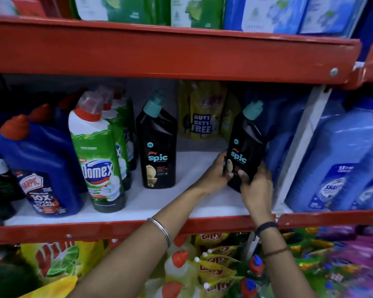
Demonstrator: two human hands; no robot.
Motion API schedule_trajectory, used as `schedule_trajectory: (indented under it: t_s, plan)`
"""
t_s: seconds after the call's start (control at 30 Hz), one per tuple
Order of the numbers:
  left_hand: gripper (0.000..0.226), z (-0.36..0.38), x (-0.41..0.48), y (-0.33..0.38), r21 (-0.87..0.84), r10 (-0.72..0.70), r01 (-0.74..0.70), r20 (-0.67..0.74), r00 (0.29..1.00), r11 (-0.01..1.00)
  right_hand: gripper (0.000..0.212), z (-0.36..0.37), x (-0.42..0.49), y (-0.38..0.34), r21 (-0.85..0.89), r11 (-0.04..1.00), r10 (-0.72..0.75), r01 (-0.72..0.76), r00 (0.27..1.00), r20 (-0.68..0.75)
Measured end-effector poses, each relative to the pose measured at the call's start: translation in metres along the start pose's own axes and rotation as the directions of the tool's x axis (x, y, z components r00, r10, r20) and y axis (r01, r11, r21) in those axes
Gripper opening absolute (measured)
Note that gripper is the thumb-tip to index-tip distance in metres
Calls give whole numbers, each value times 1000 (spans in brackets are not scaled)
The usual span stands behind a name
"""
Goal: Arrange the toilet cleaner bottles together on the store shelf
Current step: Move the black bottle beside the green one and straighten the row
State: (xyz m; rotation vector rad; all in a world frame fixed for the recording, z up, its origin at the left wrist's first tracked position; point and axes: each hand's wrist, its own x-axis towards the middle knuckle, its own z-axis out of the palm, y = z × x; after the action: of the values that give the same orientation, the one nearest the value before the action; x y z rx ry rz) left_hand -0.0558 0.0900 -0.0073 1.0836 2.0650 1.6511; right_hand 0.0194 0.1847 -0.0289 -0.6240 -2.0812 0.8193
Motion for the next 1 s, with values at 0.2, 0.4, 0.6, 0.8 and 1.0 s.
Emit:
schedule_trajectory:
  t_s: [0.2,0.4,0.6,0.8,1.0]
  plan:
    - [52,-6,-13,4,43,22,-14,-180,983,999,45,-14,-4,-5,155,987,-55,52,998,14]
    - [58,-29,-60,11,79,140,-119,-349,927,990,45,-32,-31,-38,385,921,-101,58,991,92]
    - [63,-59,-111,12,96,196,-171,-484,853,981,44,-15,-57,-76,596,803,-124,8,980,153]
    - [71,-90,-145,-1,146,182,-116,-607,774,982,47,20,-78,-100,668,742,-159,-59,952,260]
    - [77,-99,-155,-16,120,127,-61,-693,710,991,45,44,-85,-109,643,763,-193,-65,927,323]
